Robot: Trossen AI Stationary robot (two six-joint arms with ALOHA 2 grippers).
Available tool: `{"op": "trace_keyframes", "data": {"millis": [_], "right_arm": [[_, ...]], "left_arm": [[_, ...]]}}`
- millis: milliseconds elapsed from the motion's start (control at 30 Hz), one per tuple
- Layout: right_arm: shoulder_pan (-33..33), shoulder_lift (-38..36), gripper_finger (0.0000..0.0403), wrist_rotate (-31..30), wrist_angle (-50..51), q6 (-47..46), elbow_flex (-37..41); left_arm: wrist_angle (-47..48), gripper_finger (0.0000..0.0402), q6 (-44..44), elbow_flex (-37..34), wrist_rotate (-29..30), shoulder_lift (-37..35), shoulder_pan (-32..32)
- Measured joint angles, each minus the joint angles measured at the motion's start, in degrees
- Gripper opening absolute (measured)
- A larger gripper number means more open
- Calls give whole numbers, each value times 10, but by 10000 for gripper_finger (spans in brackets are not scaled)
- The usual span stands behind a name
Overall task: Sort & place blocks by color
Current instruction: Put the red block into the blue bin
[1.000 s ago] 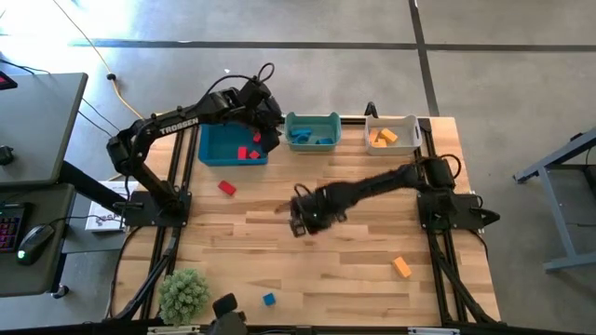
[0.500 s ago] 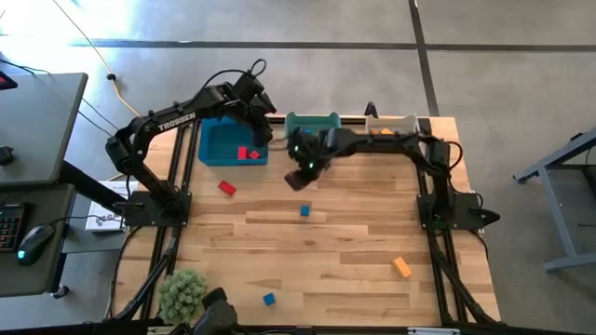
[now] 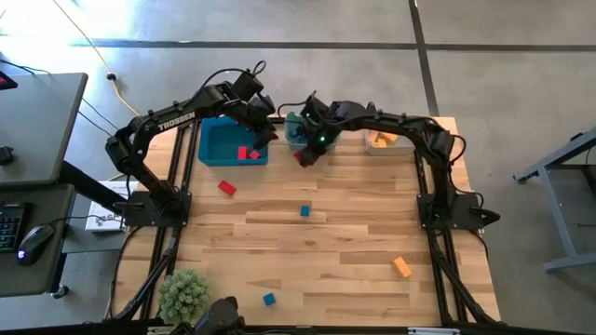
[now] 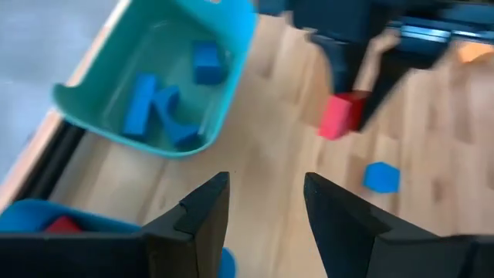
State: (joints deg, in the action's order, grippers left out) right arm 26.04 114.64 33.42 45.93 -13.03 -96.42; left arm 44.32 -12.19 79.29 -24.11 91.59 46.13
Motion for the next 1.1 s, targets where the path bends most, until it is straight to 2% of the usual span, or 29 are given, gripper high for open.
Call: {"op": "trace_keyframes", "data": {"millis": [233, 467, 600, 767, 1100], "right_arm": [[24, 0, 35, 26, 1, 97, 0], [37, 0, 35, 71, -6, 196, 0], [37, 0, 35, 75, -8, 258, 0], [37, 0, 35, 72, -12, 332, 0], [36, -4, 36, 70, -55, 368, -16]], "left_arm": [[-12, 167, 20, 0, -43, 0, -2], [-24, 210, 21, 0, -43, 0, -23], [-47, 230, -15, 0, -43, 0, -44], [-63, 230, -49, 0, -40, 0, -65], [-70, 232, -20, 0, -37, 0, -72]]}}
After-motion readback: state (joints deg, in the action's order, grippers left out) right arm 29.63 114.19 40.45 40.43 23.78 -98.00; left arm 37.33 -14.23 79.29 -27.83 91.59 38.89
